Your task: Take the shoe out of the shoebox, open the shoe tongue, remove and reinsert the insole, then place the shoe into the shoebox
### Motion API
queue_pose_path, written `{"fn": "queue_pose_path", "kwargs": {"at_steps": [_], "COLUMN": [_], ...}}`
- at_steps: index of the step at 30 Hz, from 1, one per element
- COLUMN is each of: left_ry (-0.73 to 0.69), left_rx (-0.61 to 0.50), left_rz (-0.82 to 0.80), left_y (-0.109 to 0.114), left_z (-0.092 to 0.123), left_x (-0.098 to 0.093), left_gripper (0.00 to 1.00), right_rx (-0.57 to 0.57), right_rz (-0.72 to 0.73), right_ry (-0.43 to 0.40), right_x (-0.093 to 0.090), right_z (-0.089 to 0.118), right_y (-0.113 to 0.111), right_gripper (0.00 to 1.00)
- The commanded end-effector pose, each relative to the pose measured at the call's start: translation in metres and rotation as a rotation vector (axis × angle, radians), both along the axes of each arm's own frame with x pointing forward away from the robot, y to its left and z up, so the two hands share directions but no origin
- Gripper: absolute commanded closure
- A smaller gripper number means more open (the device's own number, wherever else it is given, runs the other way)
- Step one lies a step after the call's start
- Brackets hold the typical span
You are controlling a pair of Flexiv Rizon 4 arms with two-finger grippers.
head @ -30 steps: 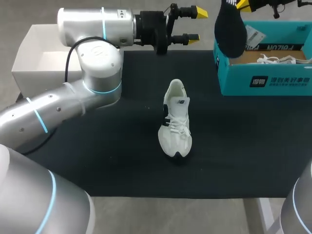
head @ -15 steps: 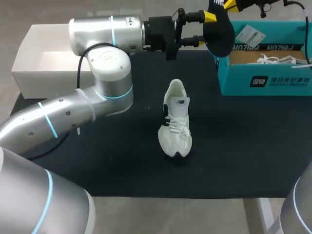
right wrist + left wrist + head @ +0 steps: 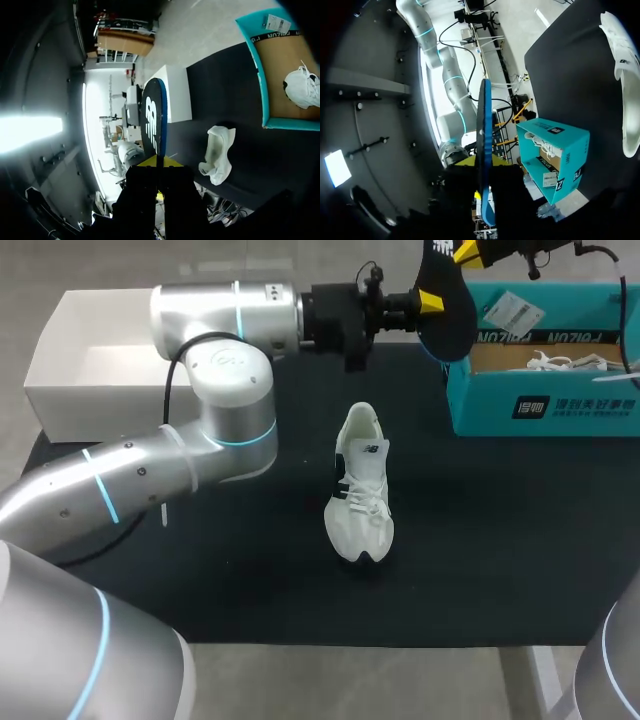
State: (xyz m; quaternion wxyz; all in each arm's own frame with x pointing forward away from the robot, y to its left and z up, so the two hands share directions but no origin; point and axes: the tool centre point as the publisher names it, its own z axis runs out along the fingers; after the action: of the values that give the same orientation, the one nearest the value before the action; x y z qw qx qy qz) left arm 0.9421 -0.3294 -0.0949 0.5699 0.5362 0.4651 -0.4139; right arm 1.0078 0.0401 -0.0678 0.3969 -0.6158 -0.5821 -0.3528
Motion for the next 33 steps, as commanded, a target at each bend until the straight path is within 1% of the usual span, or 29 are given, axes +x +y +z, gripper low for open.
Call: {"fn": "queue_pose_path", "kwargs": {"at_steps": [1,7,8,9,10,16,26,29,31,33], "left_ry": [0.000,0.007,0.009,0.012,0.015,0.020,0.047,0.064,0.070,0.066], "left_rx": [0.001,-0.002,-0.005,-0.008,-0.010,-0.017,-0.027,-0.034,-0.037,-0.037], "left_rz": [-0.001,-0.001,0.002,0.003,0.003,0.016,0.024,0.019,0.017,0.012], "left_y": [-0.003,-0.003,-0.003,-0.002,-0.001,0.009,0.032,0.036,0.039,0.043], "left_z": [-0.002,-0.003,-0.002,-0.002,-0.002,0.003,0.008,0.009,0.012,0.015], "left_x": [-0.001,-0.002,-0.002,-0.002,-0.002,-0.002,0.002,0.002,0.001,-0.002], "left_gripper": [1.00,1.00,1.00,1.00,1.00,1.00,1.00,1.00,1.00,1.00], "right_rx": [0.001,0.004,0.001,0.000,0.001,0.000,0.020,0.037,0.054,0.061], "right_rz": [-0.003,0.000,-0.001,-0.002,0.001,-0.024,-0.074,-0.087,-0.088,-0.085], "right_ry": [-0.011,-0.029,-0.036,-0.040,-0.051,-0.118,-0.217,-0.268,-0.319,-0.335], "right_x": [-0.001,0.001,0.002,0.002,0.002,-0.001,-0.026,-0.030,-0.033,-0.037], "right_z": [0.001,0.002,0.002,0.003,0.003,0.010,0.017,0.020,0.022,0.024], "right_y": [0.002,0.005,0.005,0.005,0.005,0.000,-0.016,-0.016,-0.016,-0.015], "right_gripper": [1.00,1.00,0.69,0.07,0.00,0.00,0.00,0.00,0.00,0.00]}}
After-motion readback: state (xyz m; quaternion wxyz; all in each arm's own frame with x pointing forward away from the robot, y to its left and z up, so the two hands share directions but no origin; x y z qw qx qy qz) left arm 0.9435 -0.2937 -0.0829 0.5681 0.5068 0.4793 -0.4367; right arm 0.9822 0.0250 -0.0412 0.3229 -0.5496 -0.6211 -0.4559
